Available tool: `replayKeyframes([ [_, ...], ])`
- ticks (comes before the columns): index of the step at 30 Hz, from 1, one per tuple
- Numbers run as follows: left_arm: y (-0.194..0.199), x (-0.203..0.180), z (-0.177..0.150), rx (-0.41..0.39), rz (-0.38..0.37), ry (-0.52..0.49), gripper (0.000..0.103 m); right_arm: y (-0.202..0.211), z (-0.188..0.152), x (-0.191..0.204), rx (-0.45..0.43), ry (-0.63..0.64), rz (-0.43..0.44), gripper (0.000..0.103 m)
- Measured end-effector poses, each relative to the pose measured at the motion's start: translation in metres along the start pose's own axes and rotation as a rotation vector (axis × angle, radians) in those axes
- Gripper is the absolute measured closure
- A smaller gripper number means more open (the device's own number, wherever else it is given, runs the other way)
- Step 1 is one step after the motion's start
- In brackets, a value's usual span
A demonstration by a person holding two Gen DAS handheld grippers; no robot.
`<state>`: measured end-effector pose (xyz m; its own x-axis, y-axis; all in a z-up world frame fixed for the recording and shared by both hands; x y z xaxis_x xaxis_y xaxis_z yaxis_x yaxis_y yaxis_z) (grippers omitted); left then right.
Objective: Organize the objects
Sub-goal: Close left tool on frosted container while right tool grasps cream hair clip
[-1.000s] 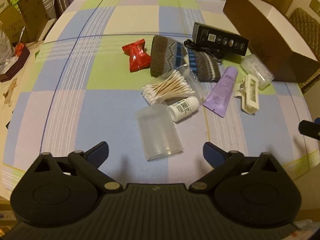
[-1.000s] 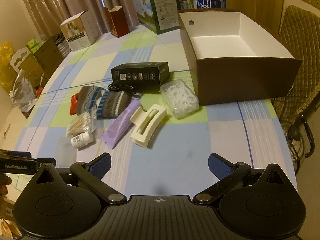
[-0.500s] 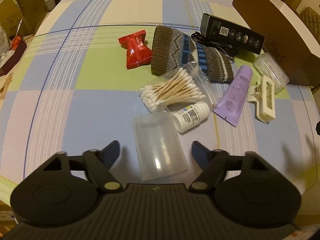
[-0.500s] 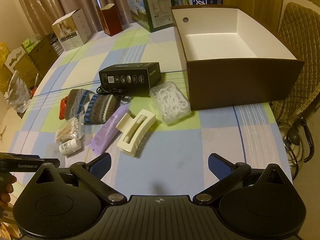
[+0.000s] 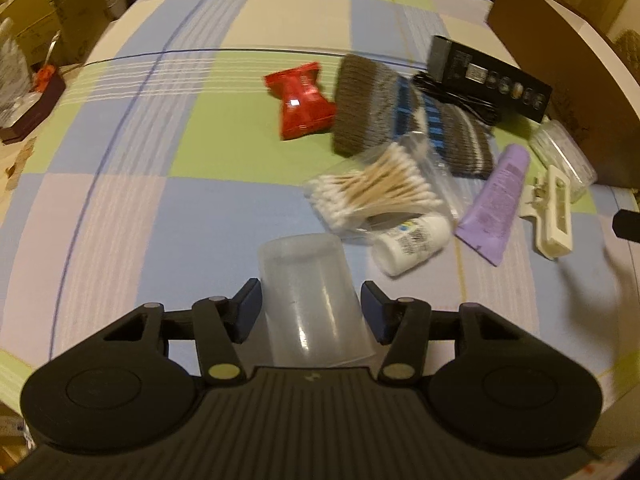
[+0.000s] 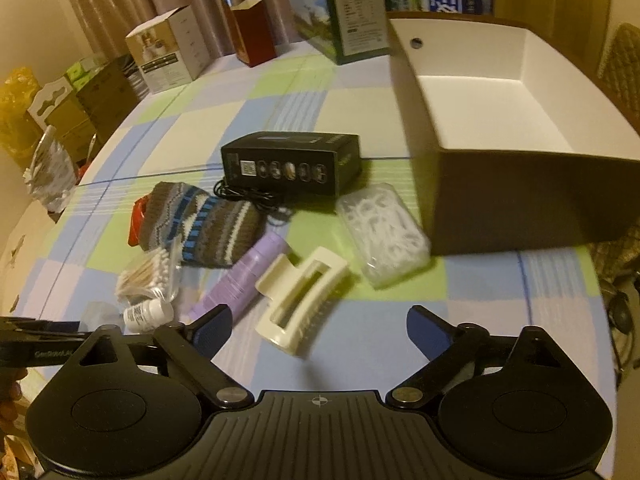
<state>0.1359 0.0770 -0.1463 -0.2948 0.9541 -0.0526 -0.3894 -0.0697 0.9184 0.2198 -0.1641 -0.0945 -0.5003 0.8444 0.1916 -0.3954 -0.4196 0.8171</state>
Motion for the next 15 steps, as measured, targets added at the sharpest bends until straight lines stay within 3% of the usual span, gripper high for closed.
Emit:
replayKeyframes([
  [15,0.006,0.041,-0.003,-0.002,0.080,0.115,0.053,-0.068,0.014,0.005,0.100,-0.086,-0.008,0.044],
])
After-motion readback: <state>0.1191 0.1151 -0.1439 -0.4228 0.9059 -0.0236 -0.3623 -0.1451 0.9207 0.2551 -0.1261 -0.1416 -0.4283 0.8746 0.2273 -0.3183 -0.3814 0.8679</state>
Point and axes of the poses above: each gripper's, at about its wrist camera, not at the fingertips, and y roughly against the way its jaws point, x to its left, z to its top, the point moved 3 cm from there along -y, roughly the way its jaws point, and after that the axes turned 1 degree about x, right-handed, at the moved point
